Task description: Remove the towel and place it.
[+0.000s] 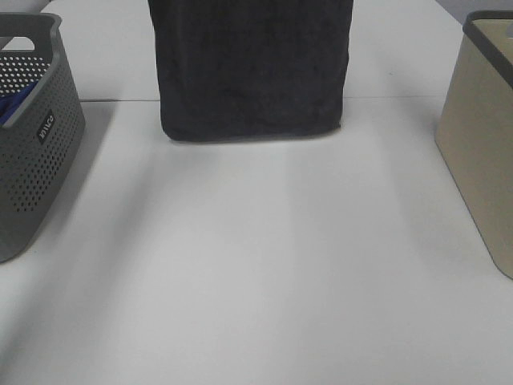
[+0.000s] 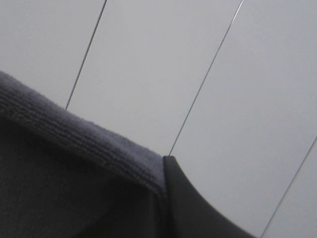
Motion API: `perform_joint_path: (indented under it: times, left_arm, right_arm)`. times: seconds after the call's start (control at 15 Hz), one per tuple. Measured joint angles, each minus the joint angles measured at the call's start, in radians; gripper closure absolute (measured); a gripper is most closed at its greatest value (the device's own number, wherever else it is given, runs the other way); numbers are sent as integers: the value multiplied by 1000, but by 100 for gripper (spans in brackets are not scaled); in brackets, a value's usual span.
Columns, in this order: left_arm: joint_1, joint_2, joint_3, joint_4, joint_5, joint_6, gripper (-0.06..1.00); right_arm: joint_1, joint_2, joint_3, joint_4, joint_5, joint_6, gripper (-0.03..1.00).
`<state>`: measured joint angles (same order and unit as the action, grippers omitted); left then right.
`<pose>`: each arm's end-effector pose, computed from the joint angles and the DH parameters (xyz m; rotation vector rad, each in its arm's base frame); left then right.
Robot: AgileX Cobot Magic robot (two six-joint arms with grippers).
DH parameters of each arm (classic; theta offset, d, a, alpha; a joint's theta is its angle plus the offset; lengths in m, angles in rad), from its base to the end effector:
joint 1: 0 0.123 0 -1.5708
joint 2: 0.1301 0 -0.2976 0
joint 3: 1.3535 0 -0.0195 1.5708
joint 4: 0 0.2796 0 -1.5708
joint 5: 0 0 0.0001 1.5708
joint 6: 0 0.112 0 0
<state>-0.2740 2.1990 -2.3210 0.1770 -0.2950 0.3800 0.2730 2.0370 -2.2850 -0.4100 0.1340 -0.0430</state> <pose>0.5494 -0.1604 0.4697 0.4719 0.9649 0.2211 0.5159 0.1382 0.5031 -0.4390 1.2886 -0.1848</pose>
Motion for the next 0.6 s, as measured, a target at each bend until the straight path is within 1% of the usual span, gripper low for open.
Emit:
perform_joint_path:
  times: [0.07,0.2,0.27,0.33,0.47,0.6]
  left_arm:
    - [0,39,-107,-1,36,0,93]
    - [0,100,-232,-1,109,0,93]
    - [0,109,-242,-1,124,-3,93]
    - [0,119,-251,-1,167,-6,93]
    - [-4,130,-253,-2,295,-6,93]
    - [-20,131,-253,-11,477,-7,93]
  right_arm:
    - [-2,1,-7,16,-31,0,96]
    - [-2,7,-12,22,-37,0,96]
    - [-2,11,-13,22,-32,0,96]
    - [-2,21,-16,25,-7,0,96]
    - [-2,37,-16,39,91,0,96]
    - [-2,32,-16,94,236,0,96]
